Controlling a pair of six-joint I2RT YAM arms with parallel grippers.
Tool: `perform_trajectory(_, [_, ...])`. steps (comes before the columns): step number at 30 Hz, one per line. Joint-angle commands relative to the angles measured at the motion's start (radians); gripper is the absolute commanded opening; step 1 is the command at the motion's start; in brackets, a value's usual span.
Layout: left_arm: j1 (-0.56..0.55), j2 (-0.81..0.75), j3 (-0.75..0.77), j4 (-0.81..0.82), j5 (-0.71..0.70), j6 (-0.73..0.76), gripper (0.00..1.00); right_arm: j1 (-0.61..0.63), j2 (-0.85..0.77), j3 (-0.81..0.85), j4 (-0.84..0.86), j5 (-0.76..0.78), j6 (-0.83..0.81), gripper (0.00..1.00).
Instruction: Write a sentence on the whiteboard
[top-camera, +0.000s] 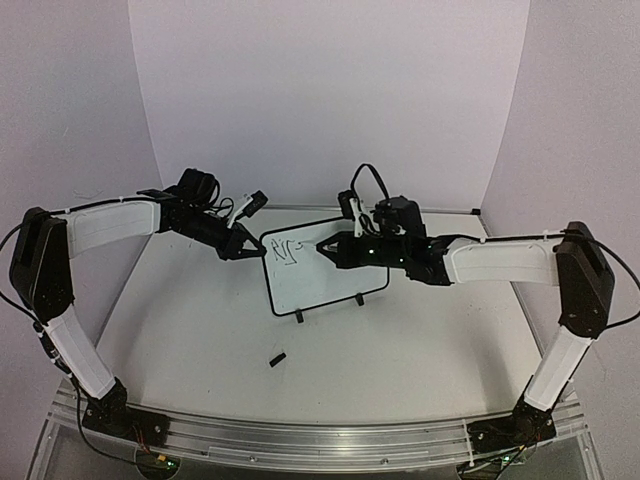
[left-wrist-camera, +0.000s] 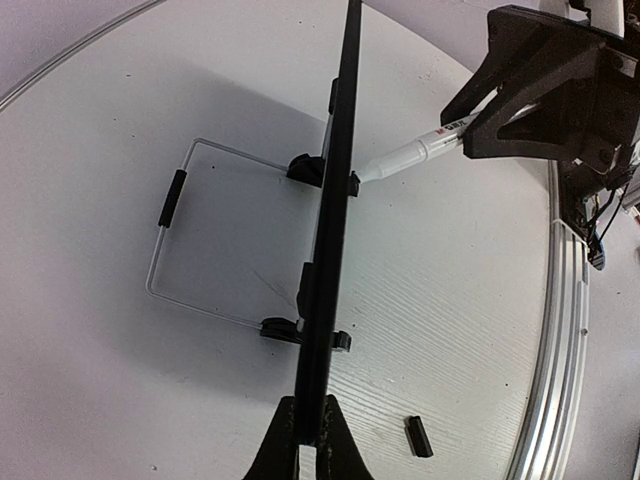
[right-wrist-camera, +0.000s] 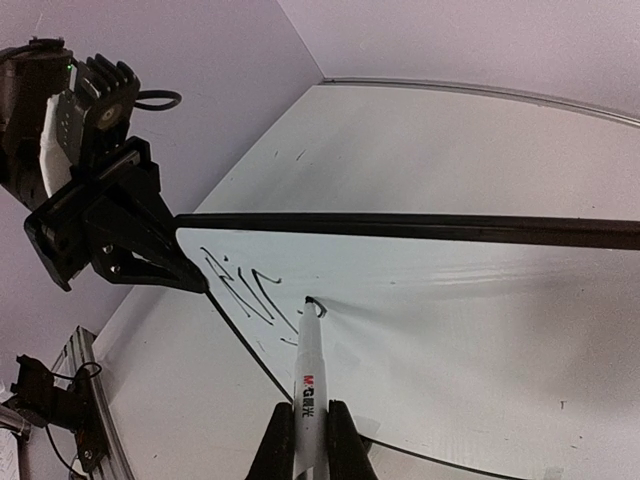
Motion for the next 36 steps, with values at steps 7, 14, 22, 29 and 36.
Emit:
perform_trajectory(7, [-0.018, 0.032, 0.002, -0.095, -0.049, 0.029, 0.00, -0.008, 0.050, 0.037, 0.033, -0.013, 0.003, 0.00])
perform_trajectory(14, [-0.018, 0.034, 0.003, -0.095, -0.049, 0.029, 0.00, -0.008, 0.045, 0.003, 0.033, -0.013, 0.009, 0.00])
perform_trajectory(22, [-0.018, 0.036, 0.003, -0.096, -0.049, 0.028, 0.00, -0.008, 0.031, -0.030, 0.028, -0.005, 0.010, 0.00])
perform_trajectory(29, [-0.018, 0.036, 0.004, -0.096, -0.051, 0.029, 0.00, -0.008, 0.005, -0.046, 0.027, 0.024, 0.001, 0.00])
perform_trajectory(36, [-0.018, 0.036, 0.003, -0.095, -0.051, 0.030, 0.00, -0.008, -0.052, -0.062, 0.027, 0.053, -0.013, 0.00])
